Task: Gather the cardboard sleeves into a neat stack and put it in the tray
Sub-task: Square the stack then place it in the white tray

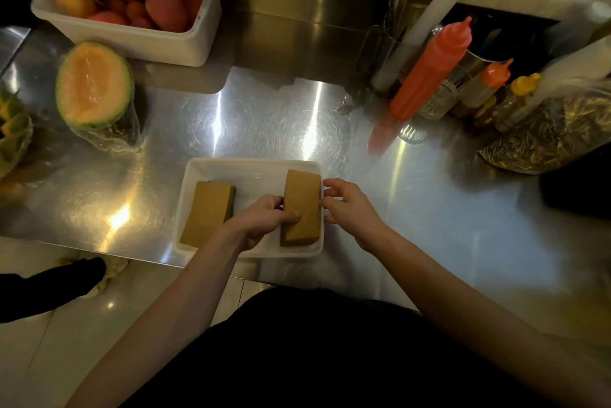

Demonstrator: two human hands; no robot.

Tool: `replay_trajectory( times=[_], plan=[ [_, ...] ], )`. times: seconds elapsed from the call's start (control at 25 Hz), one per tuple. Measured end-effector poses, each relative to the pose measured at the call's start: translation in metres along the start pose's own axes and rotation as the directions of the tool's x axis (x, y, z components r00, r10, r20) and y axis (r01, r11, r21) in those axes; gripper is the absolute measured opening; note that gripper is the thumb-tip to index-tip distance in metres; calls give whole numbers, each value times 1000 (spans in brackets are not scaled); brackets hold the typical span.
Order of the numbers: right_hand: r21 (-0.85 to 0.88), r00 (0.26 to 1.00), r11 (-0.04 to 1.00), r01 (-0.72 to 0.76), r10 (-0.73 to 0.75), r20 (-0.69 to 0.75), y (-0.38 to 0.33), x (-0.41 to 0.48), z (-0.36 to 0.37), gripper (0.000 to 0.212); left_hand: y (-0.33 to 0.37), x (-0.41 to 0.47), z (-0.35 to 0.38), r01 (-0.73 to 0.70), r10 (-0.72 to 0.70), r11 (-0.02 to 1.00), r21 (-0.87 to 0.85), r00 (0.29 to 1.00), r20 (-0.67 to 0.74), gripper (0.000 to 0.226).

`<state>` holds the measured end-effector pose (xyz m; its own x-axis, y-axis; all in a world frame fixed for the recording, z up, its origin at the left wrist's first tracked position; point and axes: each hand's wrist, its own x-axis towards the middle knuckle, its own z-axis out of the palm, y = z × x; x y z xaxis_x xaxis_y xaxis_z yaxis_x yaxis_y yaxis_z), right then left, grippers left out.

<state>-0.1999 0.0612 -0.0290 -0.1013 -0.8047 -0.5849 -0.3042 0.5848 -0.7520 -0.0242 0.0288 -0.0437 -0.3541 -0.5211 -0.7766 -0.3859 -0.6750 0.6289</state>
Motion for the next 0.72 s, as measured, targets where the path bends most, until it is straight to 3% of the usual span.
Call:
replay_trajectory(
  times=[0.4, 0.56, 0.72],
  plan=[
    [29, 1000, 1000, 11, -11, 4, -1, -2, -3, 45, 0, 8, 12, 29, -30, 999, 40, 1000, 7, 51],
    [21, 1000, 1000, 9, -9, -5, -2, -3, -2, 46, 0, 8, 15, -16, 13, 998, -58, 998, -54, 50],
    [-16, 1000, 1000, 13, -13, -17, -5, -3, -1, 46, -2, 7, 22, -41, 36, 999, -33, 990, -139, 46]
  ],
)
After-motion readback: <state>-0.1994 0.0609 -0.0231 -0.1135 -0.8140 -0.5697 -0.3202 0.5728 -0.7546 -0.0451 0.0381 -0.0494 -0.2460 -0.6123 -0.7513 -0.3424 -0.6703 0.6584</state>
